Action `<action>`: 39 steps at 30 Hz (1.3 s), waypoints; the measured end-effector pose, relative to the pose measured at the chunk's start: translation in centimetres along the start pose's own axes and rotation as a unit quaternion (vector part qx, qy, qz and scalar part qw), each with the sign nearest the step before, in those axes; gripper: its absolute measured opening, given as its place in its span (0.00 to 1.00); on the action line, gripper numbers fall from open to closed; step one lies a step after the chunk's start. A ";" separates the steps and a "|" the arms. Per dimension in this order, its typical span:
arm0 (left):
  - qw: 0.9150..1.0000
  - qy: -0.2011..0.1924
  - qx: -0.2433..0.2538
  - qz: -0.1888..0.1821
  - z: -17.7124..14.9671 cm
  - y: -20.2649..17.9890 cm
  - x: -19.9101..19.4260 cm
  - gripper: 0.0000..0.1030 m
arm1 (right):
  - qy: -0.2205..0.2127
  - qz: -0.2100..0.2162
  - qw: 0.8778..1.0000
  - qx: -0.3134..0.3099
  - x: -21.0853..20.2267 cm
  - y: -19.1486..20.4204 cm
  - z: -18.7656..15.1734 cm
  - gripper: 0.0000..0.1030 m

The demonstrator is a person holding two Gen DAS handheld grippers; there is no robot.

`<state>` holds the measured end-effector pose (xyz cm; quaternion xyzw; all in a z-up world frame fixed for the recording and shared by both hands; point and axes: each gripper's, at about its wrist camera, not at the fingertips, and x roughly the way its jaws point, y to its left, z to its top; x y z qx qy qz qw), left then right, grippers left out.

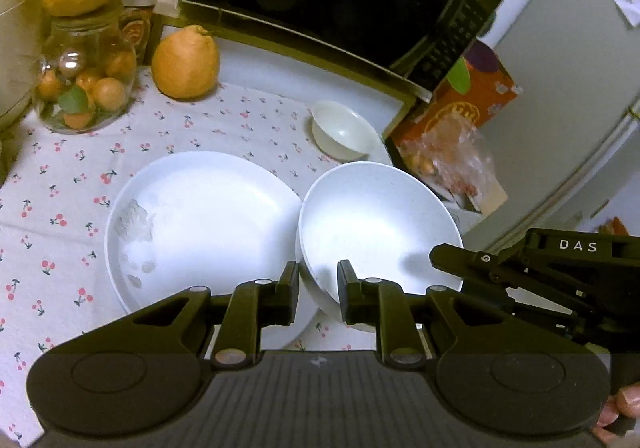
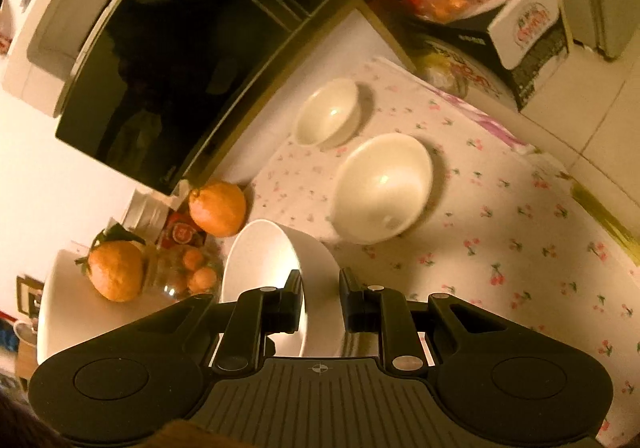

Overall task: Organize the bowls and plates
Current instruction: 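Lift the white bowl with both grippers and carry it toward the plate stack, then lower the white bowl onto the tablecloth beside the plate stack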

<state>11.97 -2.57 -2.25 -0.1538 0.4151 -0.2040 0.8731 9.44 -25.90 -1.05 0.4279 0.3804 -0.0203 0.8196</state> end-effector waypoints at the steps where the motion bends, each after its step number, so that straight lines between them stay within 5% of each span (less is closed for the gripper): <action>1: 1.000 0.004 0.003 -0.003 -0.2 -0.1 0.1 0.17 | 0.003 -0.001 1.000 0.008 -0.1 -0.5 -0.1 0.19; 13: 0.998 0.044 0.023 -0.036 -3.2 -2.1 1.2 0.19 | 0.020 -0.036 0.999 0.024 -1.8 -4.4 0.6 0.19; 39: 0.992 0.117 0.052 -0.019 -5.0 -3.1 4.8 0.19 | 0.065 -0.106 0.991 0.055 1.0 -7.9 0.8 0.21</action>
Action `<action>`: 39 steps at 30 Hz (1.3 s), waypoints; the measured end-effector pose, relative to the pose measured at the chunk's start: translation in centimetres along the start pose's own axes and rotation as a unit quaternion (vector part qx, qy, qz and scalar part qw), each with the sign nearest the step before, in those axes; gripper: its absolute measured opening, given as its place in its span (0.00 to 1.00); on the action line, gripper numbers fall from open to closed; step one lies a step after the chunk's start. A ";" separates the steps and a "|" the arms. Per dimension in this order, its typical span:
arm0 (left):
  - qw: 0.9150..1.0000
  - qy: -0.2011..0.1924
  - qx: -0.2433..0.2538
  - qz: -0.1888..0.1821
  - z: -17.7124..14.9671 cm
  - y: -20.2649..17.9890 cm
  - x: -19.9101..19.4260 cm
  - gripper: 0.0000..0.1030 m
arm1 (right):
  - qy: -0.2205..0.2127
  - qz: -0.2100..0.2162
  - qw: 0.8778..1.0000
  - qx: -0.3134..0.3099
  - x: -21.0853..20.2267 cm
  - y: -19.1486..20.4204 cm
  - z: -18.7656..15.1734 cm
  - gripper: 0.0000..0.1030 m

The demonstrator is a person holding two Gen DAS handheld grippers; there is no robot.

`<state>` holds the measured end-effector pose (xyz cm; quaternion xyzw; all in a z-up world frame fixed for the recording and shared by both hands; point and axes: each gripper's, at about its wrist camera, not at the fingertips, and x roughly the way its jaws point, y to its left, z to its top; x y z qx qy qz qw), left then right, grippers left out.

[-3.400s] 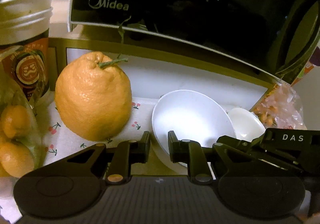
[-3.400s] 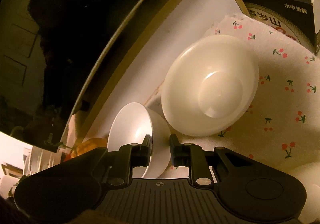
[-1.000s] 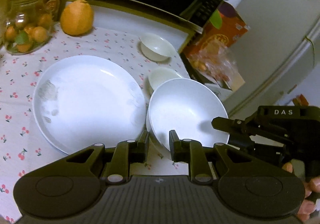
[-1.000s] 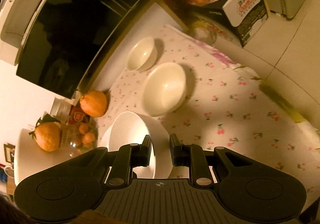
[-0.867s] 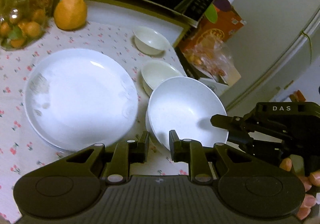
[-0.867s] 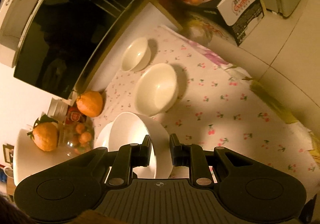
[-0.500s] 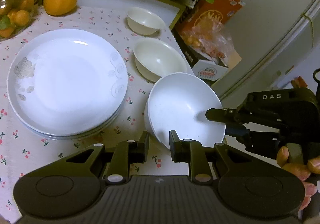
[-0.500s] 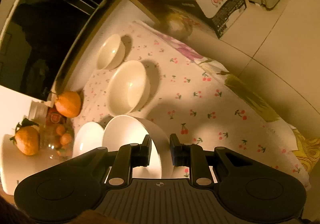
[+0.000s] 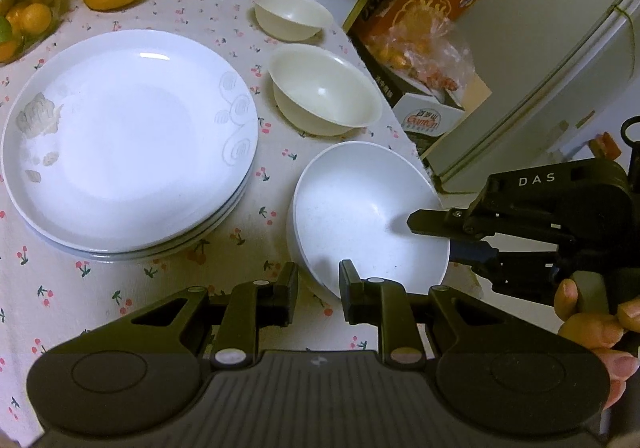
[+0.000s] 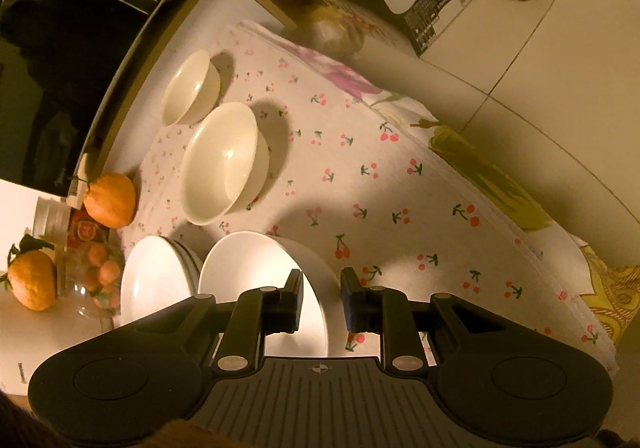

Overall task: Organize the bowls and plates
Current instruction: 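Lower the white bowl onto the tablecloth beside the plate stack, then open both grippers and withdraw them from the white bowl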

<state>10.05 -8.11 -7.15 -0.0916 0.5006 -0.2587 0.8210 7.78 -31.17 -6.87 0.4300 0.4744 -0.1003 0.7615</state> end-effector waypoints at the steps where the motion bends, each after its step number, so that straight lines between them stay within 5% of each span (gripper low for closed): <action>1: 1.000 0.001 0.000 0.000 0.0 0.0 0.1 0.19 | 0.001 -0.001 1.000 0.000 0.1 0.0 0.0 0.21; 20: 1.000 -0.002 -0.003 -0.004 0.1 0.1 0.3 0.22 | 0.004 0.002 1.000 0.007 0.5 -0.2 0.2 0.22; 23: 1.000 -0.006 -0.003 -0.006 0.2 0.0 0.1 0.24 | 0.008 0.007 1.000 0.013 0.6 -0.3 0.3 0.30; 30: 1.000 -0.018 0.008 -0.009 0.2 -0.3 -0.5 0.44 | 0.002 0.020 1.000 0.021 0.3 -0.3 0.5 0.54; 39: 0.999 -0.034 0.027 -0.006 0.5 -0.5 -1.4 0.69 | -0.005 0.021 1.000 0.015 0.0 -0.1 0.6 0.61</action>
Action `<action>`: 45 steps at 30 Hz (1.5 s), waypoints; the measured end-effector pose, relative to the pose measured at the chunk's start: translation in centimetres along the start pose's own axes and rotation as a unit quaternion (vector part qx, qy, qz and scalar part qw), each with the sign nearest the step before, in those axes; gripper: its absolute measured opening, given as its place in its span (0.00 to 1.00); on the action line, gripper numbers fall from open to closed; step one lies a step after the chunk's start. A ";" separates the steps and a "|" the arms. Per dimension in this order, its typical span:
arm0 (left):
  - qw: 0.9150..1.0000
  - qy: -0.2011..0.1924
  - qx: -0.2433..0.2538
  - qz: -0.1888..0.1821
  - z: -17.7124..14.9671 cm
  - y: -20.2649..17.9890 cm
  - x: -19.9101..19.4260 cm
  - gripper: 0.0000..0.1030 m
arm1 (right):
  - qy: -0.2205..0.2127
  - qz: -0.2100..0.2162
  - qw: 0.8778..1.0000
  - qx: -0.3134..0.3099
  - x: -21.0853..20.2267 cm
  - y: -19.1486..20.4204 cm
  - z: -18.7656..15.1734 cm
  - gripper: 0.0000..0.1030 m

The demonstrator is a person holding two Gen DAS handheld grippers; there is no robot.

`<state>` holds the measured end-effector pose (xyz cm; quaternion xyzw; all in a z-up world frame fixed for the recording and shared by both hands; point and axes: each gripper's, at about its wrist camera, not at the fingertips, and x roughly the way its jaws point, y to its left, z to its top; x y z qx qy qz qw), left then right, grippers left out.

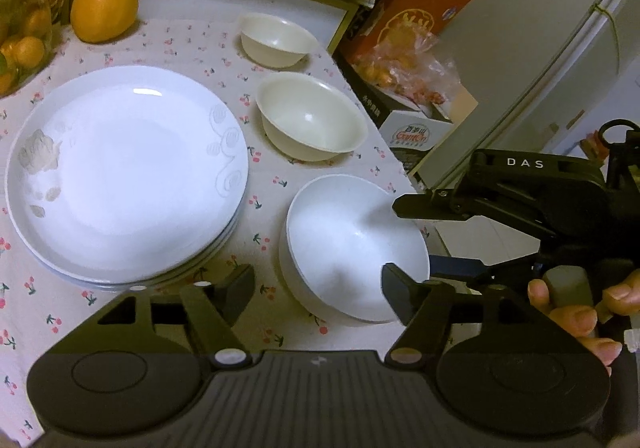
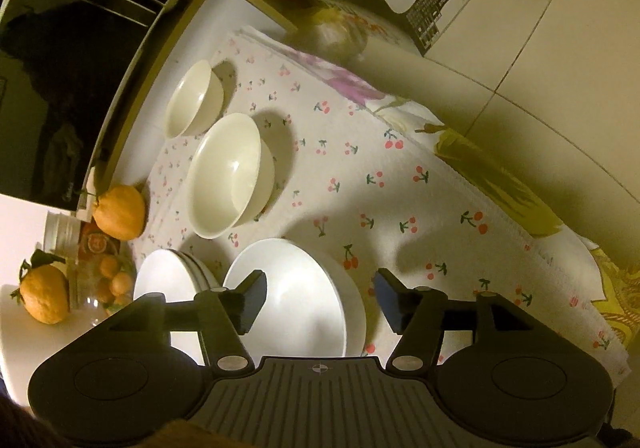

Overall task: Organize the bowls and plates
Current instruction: 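Open both grippers and withdraw them from the white bowl, then move both grippers to the second white bowl near the microwave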

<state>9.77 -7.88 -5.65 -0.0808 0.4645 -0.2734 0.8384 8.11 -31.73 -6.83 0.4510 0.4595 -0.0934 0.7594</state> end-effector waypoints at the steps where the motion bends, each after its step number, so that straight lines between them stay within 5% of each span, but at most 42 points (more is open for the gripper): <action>1: 1.000 -0.001 0.000 0.001 0.1 0.0 0.0 0.73 | -0.001 0.001 1.000 -0.001 0.0 0.0 0.0 0.62; 8: 1.000 -0.005 -0.014 -0.001 0.5 0.1 -0.5 0.92 | -0.006 0.004 1.000 -0.013 -0.3 0.3 0.2 0.69; 15: 1.000 -0.014 -0.018 0.004 1.4 0.3 -1.3 0.99 | -0.028 0.013 0.999 -0.041 -1.3 1.1 0.8 0.76; 34: 0.998 -0.020 0.008 0.067 6.2 1.9 -1.6 0.99 | -0.019 0.061 0.996 -0.061 0.3 5.6 4.5 0.80; 45: 0.996 -0.062 0.054 0.024 9.3 2.4 1.0 0.99 | -0.023 0.093 0.995 -0.026 2.8 4.2 6.4 0.80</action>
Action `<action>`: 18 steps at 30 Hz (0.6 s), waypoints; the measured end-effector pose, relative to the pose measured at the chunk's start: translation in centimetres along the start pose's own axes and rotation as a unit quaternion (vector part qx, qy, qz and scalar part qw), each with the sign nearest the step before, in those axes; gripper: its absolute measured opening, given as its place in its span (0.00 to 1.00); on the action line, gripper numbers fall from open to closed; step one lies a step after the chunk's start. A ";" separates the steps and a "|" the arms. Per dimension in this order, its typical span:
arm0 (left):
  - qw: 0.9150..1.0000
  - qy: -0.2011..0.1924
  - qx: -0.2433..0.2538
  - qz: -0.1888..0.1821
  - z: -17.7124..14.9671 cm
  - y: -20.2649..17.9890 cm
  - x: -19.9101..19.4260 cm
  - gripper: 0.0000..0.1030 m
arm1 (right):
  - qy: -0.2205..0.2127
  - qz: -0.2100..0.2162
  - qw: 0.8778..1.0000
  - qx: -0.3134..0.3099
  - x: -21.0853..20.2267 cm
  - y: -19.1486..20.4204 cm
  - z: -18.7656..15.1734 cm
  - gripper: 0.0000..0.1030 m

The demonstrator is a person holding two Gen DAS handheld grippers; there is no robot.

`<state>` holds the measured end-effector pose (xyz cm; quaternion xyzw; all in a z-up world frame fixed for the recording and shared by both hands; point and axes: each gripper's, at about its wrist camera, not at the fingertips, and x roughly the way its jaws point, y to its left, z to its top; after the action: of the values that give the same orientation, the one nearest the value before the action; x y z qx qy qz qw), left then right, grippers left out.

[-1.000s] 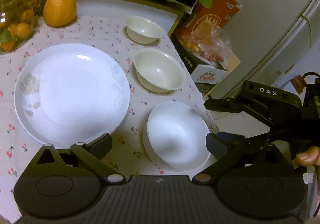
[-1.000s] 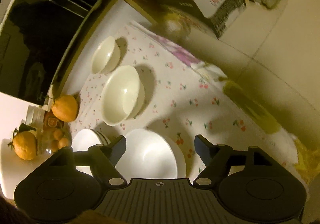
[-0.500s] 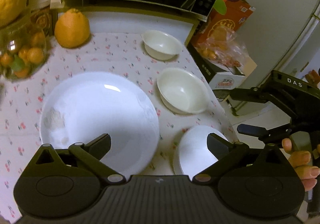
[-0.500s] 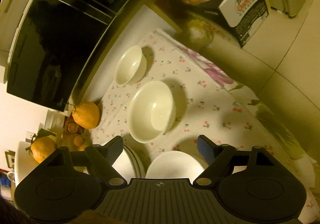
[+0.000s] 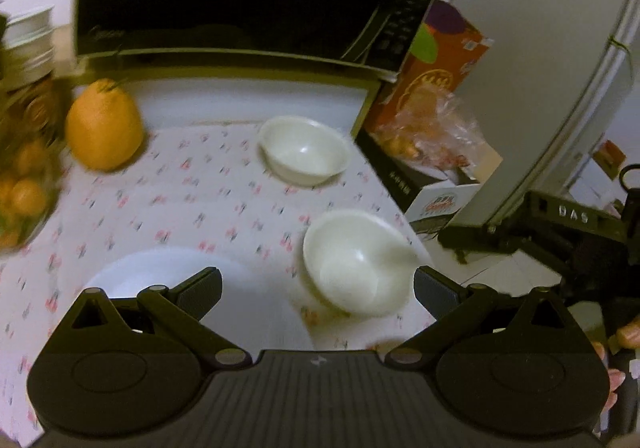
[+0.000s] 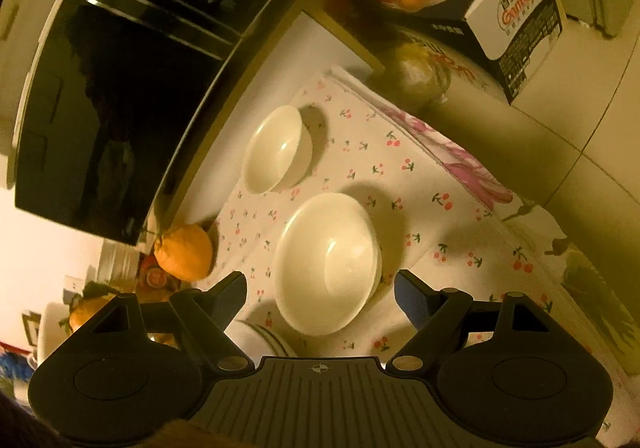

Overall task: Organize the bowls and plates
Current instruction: 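Move both grippers to the second white bowl near the microwave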

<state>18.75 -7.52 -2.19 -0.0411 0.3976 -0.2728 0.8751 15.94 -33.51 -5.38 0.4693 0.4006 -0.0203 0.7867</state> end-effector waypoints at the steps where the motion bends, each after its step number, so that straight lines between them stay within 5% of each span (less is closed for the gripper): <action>1: 1.000 -0.001 0.005 -0.003 0.2 0.1 0.4 0.99 | 0.001 0.001 1.000 0.006 0.2 -0.4 0.1 0.80; 6: 1.000 0.001 0.005 -0.024 1.1 0.5 2.2 0.97 | -0.008 0.002 1.000 0.006 0.7 -1.4 0.6 0.80; 18: 0.998 0.032 0.037 -0.028 1.2 0.8 5.6 0.70 | -0.007 -0.002 1.000 -0.015 2.2 -2.3 0.6 0.73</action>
<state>22.95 -9.91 -5.35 -0.0107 0.4134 -0.3126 0.8551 16.83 -34.46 -8.31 0.4564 0.3961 -0.0194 0.7965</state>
